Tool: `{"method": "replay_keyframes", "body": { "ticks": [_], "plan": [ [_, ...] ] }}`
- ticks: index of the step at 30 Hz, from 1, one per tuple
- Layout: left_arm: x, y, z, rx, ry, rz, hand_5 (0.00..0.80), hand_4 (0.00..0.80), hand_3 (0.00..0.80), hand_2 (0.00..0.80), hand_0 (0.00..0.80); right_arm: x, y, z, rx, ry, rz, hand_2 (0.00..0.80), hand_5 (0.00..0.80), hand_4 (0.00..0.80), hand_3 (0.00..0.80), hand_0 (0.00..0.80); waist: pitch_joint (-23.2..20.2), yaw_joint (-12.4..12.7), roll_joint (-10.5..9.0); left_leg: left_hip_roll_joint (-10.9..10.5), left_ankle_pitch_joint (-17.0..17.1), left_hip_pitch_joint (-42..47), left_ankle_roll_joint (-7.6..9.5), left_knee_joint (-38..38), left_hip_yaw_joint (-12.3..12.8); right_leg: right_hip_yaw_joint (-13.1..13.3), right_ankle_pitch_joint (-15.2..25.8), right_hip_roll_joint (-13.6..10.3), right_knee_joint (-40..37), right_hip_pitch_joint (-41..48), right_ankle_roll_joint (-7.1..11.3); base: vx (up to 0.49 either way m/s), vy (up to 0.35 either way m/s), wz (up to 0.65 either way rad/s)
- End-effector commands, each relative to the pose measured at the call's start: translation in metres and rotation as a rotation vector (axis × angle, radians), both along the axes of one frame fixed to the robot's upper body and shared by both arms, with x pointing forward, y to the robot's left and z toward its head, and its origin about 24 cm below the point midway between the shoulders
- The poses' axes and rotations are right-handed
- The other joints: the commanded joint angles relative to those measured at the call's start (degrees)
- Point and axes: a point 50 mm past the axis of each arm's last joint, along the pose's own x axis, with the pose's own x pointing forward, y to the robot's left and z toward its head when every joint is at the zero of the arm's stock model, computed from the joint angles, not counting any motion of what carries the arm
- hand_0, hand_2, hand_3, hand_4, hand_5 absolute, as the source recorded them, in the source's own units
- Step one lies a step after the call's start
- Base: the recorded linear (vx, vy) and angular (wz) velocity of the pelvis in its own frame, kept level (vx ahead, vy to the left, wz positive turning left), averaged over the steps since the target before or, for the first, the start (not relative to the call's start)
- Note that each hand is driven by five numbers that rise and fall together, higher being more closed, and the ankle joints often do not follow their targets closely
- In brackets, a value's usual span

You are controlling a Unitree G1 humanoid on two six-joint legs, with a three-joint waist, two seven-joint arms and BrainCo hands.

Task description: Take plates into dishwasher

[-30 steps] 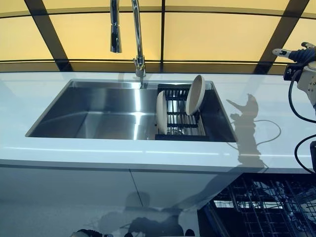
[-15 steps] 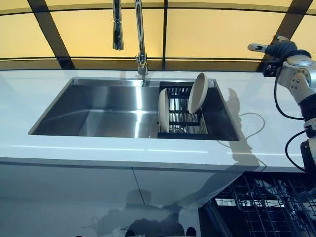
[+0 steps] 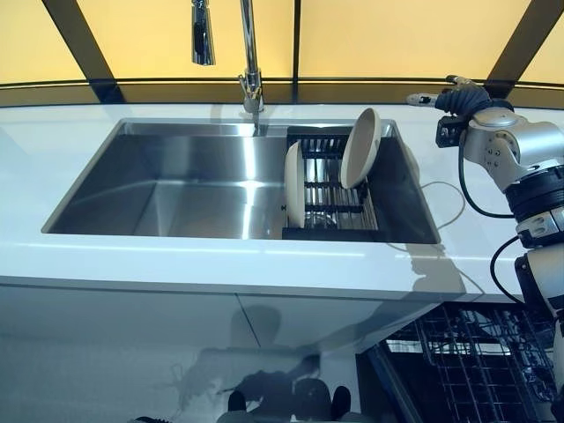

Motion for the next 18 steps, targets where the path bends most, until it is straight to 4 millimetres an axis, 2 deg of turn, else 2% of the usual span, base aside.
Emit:
{"method": "replay_keyframes", "body": {
  "ticks": [1,9,18],
  "plan": [
    [0.0212,0.0123,0.0093,0.065,-0.011,-0.009,0.000,0.000,0.000,0.000,0.000,-0.0035,0.0107,0.0401,-0.079,-0.127,0.003,0.000,0.000,0.000,0.000,0.000,2.73,0.02,-2.76,-1.66,0.10,-1.88,0.58,-0.15,-1.63,-0.98,-2.75,-2.04,0.15,1.64,3.15,0.000,0.000,0.00],
    [0.0293,0.0093,0.0107,0.049,-0.027,-0.002,0.000,0.000,0.000,0.000,0.000,-0.0025,0.0159,0.0425,-0.093,-0.134,0.016,0.000,0.000,0.000,0.000,0.000,4.14,0.13,-2.38,-1.70,0.50,-2.92,0.46,-0.15,-1.85,-1.10,-2.86,-2.03,0.15,1.10,2.97,0.000,0.000,0.00],
    [0.0267,0.0094,0.0100,0.047,-0.014,-0.003,0.000,0.000,0.000,0.000,0.000,-0.0017,0.0181,0.0358,-0.095,-0.114,0.027,0.000,0.000,0.000,0.000,0.000,4.06,0.46,-2.45,-1.85,0.48,-2.42,0.52,-0.15,-2.03,-1.53,-3.16,-2.16,0.15,2.12,2.86,0.026,0.011,0.01]
  ]
}}
